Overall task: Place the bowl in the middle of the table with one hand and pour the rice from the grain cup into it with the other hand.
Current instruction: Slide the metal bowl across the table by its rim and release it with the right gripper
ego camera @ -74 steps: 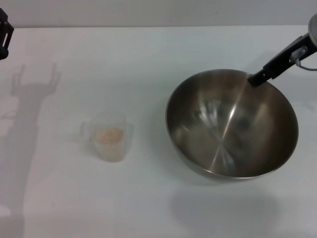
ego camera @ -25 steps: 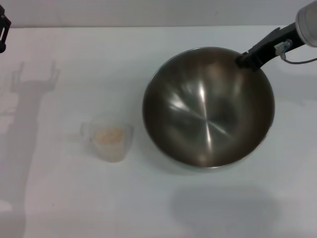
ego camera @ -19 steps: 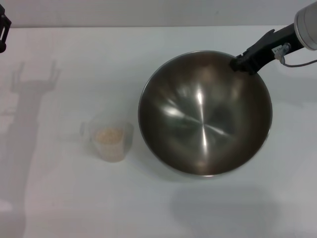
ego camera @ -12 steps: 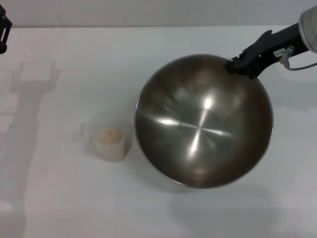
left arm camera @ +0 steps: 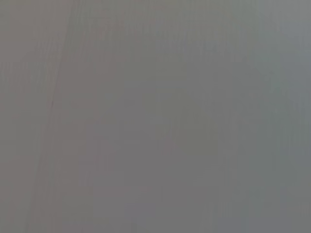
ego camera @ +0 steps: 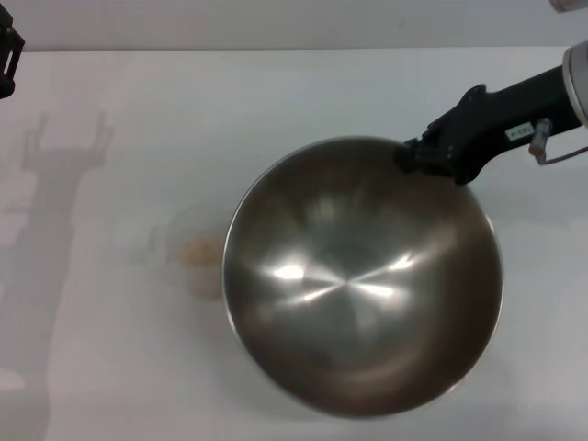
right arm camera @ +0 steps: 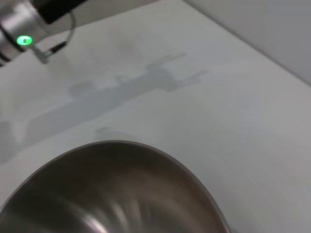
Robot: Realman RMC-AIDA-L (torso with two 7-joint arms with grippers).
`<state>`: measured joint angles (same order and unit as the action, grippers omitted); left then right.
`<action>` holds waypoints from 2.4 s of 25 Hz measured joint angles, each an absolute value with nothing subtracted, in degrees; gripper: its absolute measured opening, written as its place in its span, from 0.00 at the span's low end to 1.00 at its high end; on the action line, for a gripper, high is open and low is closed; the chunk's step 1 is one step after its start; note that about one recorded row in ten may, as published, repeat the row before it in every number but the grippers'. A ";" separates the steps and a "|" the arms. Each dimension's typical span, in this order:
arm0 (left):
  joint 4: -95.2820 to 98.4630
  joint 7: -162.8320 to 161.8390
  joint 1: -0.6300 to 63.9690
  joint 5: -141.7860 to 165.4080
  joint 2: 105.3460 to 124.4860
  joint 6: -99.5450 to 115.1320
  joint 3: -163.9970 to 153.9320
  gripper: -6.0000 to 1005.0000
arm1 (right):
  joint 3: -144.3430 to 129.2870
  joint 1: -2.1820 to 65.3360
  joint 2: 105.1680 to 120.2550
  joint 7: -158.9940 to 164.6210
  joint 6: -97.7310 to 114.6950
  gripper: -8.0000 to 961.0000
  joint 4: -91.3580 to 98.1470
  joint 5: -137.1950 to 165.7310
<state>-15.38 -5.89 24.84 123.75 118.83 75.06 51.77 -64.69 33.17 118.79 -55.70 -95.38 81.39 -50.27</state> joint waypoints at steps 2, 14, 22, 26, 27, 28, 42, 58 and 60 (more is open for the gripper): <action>-15.51 -5.89 24.87 123.75 118.83 75.05 51.76 0.83 | -64.97 33.17 118.83 -55.83 -95.59 0.03 81.03 -50.69; -15.31 -5.89 24.87 123.74 118.83 75.05 51.77 0.82 | -69.19 35.12 118.85 -56.52 -95.44 0.03 73.97 -52.17; -15.32 -5.89 24.90 123.74 118.83 75.05 51.84 0.82 | -69.22 36.94 118.68 -56.38 -95.34 0.03 70.38 -51.33; -15.57 -5.89 24.87 123.75 118.83 75.05 51.86 0.82 | -69.26 37.73 118.74 -56.21 -95.25 0.03 68.63 -49.48; -15.60 -5.89 24.87 123.75 118.83 75.06 51.86 0.82 | -69.29 37.77 118.78 -56.22 -95.21 0.03 68.56 -49.25; -15.60 -5.89 24.87 123.75 118.83 75.06 51.86 0.82 | -69.31 37.79 118.79 -56.22 -95.16 0.03 68.54 -49.12; -15.74 -5.89 24.87 123.75 118.92 75.06 51.86 0.82 | -69.33 39.45 118.82 -55.85 -93.07 0.07 64.26 -45.21; -15.73 -5.89 25.14 123.75 118.90 75.06 51.99 0.82 | -69.32 39.60 118.91 -55.02 -89.32 0.39 67.11 -43.05; -15.73 -5.89 25.14 123.74 118.86 75.06 52.48 0.82 | -69.29 39.75 118.98 -55.22 -88.49 0.44 67.46 -44.46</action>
<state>-15.73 -5.89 25.14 123.74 118.86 75.06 52.48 -69.29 39.75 118.98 -55.22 -88.49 67.46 -44.46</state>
